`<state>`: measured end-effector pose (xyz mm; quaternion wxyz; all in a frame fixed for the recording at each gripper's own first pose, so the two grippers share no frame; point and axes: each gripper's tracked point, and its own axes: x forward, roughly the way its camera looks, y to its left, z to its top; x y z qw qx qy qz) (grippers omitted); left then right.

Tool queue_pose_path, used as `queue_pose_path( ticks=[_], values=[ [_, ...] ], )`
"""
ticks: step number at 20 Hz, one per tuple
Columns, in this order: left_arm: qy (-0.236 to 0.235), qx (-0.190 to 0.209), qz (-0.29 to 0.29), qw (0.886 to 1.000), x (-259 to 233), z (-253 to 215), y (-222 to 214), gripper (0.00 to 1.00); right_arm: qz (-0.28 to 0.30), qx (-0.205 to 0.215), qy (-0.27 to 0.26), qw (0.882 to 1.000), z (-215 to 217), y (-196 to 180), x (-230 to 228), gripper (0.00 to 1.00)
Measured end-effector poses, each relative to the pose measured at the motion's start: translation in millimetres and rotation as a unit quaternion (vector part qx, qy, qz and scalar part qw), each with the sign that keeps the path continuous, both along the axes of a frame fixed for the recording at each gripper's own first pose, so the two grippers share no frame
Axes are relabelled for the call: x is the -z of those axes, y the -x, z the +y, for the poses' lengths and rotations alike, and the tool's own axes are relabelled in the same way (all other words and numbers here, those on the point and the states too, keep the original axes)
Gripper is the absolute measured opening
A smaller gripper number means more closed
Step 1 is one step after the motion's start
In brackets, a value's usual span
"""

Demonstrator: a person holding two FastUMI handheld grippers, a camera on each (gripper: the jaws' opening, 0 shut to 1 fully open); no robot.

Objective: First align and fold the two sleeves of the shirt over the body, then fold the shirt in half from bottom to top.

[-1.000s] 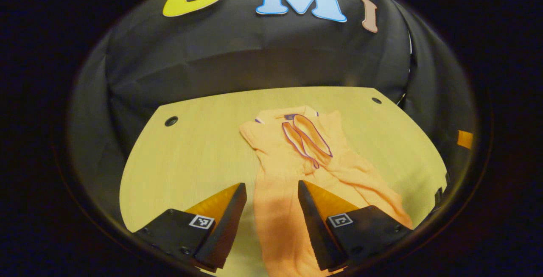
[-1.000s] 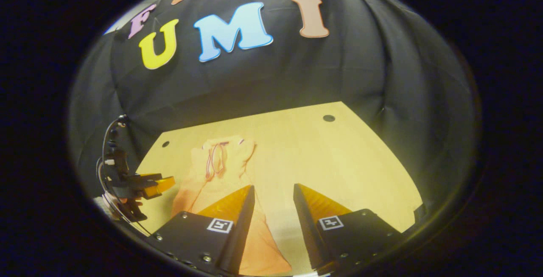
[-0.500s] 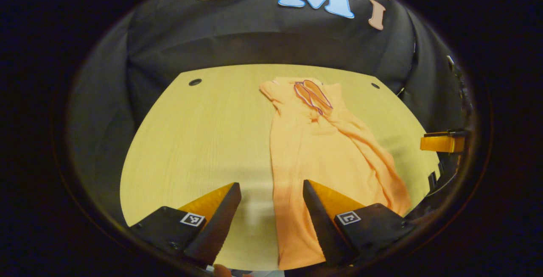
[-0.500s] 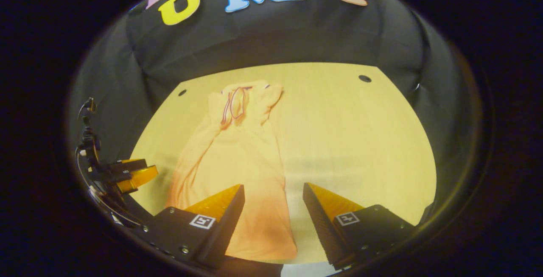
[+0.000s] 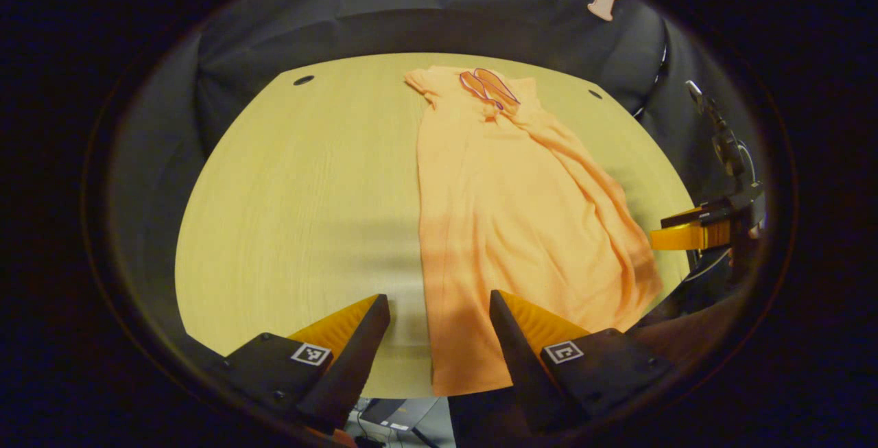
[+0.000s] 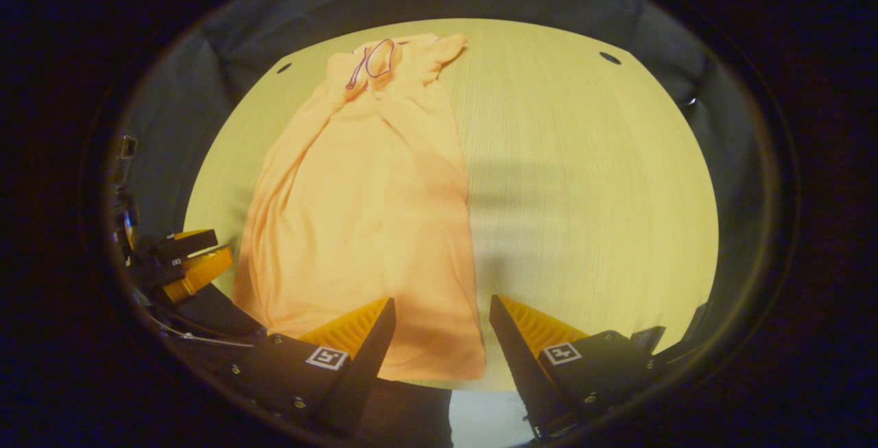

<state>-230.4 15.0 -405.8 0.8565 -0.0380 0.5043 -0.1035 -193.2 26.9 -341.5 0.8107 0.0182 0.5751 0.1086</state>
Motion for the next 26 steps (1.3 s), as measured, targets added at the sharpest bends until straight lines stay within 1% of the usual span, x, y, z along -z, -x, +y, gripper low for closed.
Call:
queue_pose_path(
  ticks=[4,5,6,9,10,12,13,14,16,17,19,22,23,25,26],
  values=[
    [0.003,0.016,0.038,0.999,10,-10,23,0.97,0.038,0.008,0.005,0.999,1,20,13,0.88],
    [0.004,0.023,0.048,0.999,12,-13,29,0.99,0.048,0.009,0.007,0.999,1,25,17,0.87],
    [-0.001,0.028,0.057,0.998,15,-13,32,0.97,0.061,0.008,0.01,0.998,2,30,20,0.87],
    [-0.019,0.041,0.084,0.995,23,-12,39,0.97,0.086,-0.003,0.025,0.996,2,40,28,0.87],
    [-0.024,0.042,0.09,0.995,25,-10,39,0.97,0.091,-0.007,0.032,0.995,1,40,30,0.87],
    [-0.051,0.037,0.092,0.994,29,-2,37,0.95,0.098,-0.012,0.045,0.994,-1,42,35,0.87],
    [-0.056,0.037,0.098,0.993,32,-2,37,0.98,0.101,-0.014,0.051,0.993,-1,43,37,0.87],
    [-0.055,0.037,0.107,0.992,35,-3,39,0.97,0.104,-0.017,0.058,0.993,-2,44,38,0.87],
    [-0.067,0.042,0.113,0.99,38,-1,40,0.97,0.107,-0.023,0.069,0.992,-3,44,42,0.87],
    [-0.07,0.045,0.113,0.99,38,-1,40,0.96,0.109,-0.026,0.076,0.991,-4,44,44,0.87],
    [-0.072,0.04,0.121,0.989,38,-1,41,0.96,0.111,-0.033,0.088,0.989,-5,45,45,0.86],
    [-0.075,0.036,0.145,0.986,38,-2,40,0.97,0.124,-0.026,0.087,0.988,-6,44,45,0.88],
    [-0.076,0.037,0.151,0.985,38,-2,39,0.98,0.124,-0.026,0.087,0.988,-6,44,45,0.87],
    [-0.078,0.033,0.164,0.983,38,-3,39,0.98,0.126,-0.026,0.088,0.988,-5,45,45,0.88],
    [-0.079,0.029,0.171,0.982,38,-4,39,0.96,0.128,-0.025,0.088,0.987,-5,44,44,0.88]
  ],
)
